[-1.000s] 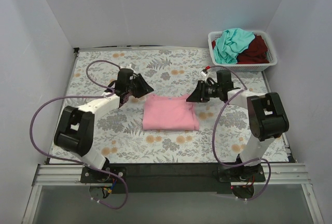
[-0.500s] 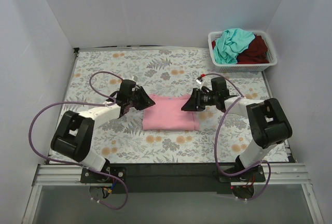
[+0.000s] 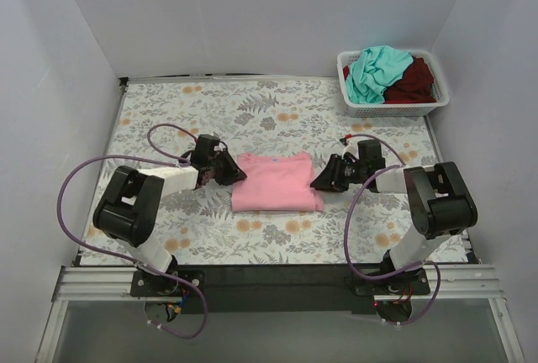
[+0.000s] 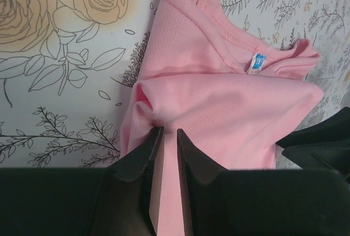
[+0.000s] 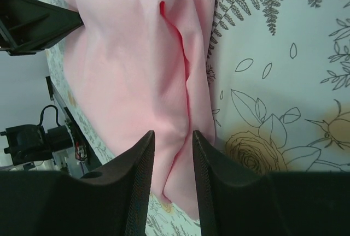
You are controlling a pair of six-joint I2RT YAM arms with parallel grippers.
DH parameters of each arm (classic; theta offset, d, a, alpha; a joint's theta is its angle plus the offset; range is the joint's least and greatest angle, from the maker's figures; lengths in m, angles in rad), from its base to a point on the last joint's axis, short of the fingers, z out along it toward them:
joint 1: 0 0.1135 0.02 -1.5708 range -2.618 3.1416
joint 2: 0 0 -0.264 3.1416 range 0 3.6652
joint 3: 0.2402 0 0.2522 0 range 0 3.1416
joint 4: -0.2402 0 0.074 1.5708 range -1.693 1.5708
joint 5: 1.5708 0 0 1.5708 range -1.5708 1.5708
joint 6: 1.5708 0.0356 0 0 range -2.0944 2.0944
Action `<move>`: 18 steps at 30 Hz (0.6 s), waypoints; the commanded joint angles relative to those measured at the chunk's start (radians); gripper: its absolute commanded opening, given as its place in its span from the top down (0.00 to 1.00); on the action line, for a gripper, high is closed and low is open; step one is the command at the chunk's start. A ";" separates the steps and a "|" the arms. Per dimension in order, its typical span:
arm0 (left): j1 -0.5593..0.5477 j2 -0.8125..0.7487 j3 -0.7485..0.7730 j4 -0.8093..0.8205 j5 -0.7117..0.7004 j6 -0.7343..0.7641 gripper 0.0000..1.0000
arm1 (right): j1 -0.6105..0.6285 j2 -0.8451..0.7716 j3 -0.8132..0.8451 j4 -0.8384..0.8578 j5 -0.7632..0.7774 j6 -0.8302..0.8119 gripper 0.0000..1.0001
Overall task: Fold and stack the t-shirts
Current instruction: Fold the tshirt
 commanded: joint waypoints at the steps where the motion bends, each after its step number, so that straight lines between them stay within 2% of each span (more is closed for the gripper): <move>1: 0.011 -0.080 0.014 -0.060 0.012 0.013 0.84 | -0.017 -0.077 -0.006 0.008 -0.053 -0.016 0.59; 5: 0.007 -0.187 0.036 -0.106 0.048 0.016 0.78 | -0.003 -0.173 -0.001 0.011 -0.105 0.008 0.59; 10: -0.039 -0.302 -0.014 -0.123 0.086 -0.005 0.76 | 0.096 -0.232 -0.026 0.060 -0.147 0.024 0.58; 14: -0.076 -0.338 -0.116 -0.100 0.088 -0.036 0.76 | 0.165 -0.194 -0.084 0.191 -0.151 0.074 0.58; 16: -0.076 -0.335 -0.192 -0.075 0.095 -0.065 0.78 | 0.167 -0.140 -0.118 0.297 -0.160 0.111 0.58; 18: -0.073 -0.324 -0.250 -0.040 0.057 -0.091 0.80 | 0.166 -0.073 -0.139 0.318 -0.151 0.111 0.58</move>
